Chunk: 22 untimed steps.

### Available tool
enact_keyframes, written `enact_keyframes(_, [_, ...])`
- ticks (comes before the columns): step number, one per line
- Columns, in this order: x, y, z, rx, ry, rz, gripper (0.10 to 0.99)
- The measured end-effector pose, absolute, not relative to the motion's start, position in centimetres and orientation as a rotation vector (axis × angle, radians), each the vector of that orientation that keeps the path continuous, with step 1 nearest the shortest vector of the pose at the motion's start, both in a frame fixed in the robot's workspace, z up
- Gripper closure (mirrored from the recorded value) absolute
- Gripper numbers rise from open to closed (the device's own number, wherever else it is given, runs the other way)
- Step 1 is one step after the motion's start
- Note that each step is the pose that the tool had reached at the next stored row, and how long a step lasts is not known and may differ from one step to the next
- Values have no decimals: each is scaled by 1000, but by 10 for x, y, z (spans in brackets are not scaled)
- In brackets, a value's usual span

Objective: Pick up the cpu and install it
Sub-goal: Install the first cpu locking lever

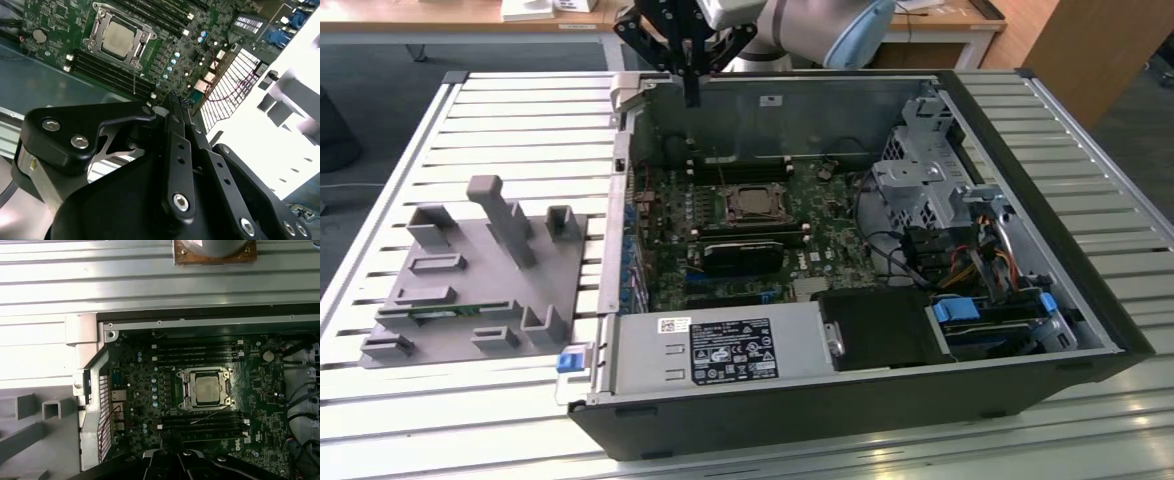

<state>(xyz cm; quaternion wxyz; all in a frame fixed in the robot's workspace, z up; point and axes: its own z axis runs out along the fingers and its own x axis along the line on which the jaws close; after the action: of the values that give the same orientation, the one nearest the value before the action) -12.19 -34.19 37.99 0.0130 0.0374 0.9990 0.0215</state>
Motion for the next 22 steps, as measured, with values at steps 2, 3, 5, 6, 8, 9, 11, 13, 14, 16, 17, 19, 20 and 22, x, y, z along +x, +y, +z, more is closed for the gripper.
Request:
enact_keyframes(2, [-122,-342,380,117,3113,67,965])
enact_keyframes(3, [-122,-342,379,117,3113,67,965])
enact_keyframes(5, [-122,-341,376,117,3113,67,965])
enact_keyframes(6, [-122,-340,374,117,3113,67,965])
enact_keyframes(8, [-122,-338,371,117,3113,67,965])
enact_keyframes(9, [-122,-338,369,117,3114,67,965])
enact_keyframes(11, [-122,-337,366,116,3114,66,965])
enact_keyframes(13, [-122,-337,364,117,3114,65,965])
enact_keyframes(14, [-122,-337,363,117,3114,63,965])
enact_keyframes(16, [-122,-337,360,117,3114,56,965])
enact_keyframes(17, [-122,-336,358,117,3114,55,965])
enact_keyframes(19, [-122,-335,355,117,3114,54,965])
enact_keyframes(20, [-122,-335,354,117,3114,54,965])
enact_keyframes(22, [-122,-334,352,117,3114,54,965])
